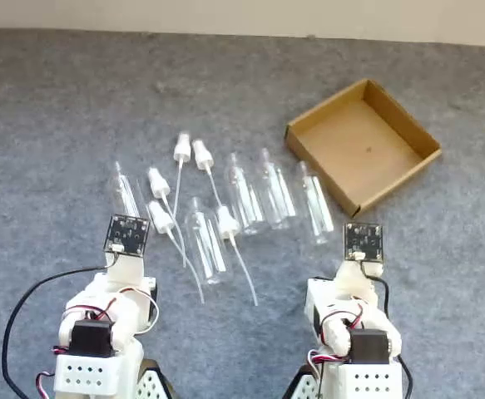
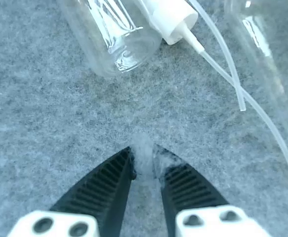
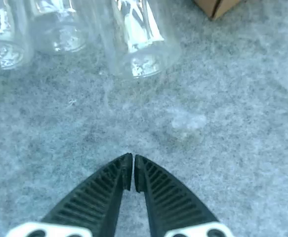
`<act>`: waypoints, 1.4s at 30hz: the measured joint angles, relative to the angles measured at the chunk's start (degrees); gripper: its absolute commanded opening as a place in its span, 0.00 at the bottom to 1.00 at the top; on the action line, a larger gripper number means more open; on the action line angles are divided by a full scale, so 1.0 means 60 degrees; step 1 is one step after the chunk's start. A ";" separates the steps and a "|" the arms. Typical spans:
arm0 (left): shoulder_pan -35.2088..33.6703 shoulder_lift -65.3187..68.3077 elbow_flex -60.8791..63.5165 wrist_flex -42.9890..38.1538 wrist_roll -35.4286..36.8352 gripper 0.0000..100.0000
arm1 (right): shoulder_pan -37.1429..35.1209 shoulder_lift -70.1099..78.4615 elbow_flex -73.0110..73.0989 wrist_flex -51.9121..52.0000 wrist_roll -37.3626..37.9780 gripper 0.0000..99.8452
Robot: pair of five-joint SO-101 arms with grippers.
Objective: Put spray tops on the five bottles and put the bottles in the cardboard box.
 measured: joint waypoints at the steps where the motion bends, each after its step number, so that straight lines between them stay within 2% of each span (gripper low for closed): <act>1: 0.0000 0.0000 0.0000 0.0000 0.0000 0.01 | 0.0000 0.0000 0.0000 0.0000 0.0000 0.01; 6: 0.0000 0.0000 0.0000 -0.1451 0.0000 0.01 | 0.0000 0.0000 0.0000 0.0000 0.0000 0.01; 15: 0.0000 0.0000 0.0000 -0.1524 0.0000 0.01 | 0.0000 0.0000 0.0000 0.0000 0.0000 0.01; 24: 0.0000 0.0000 0.0000 -0.0015 0.0000 0.01 | 0.0000 0.0000 0.0000 0.0000 0.0000 0.01; 42: 0.0000 0.0000 0.0000 0.0015 0.0000 0.01 | 0.0000 0.0000 0.0000 0.0000 0.0000 0.01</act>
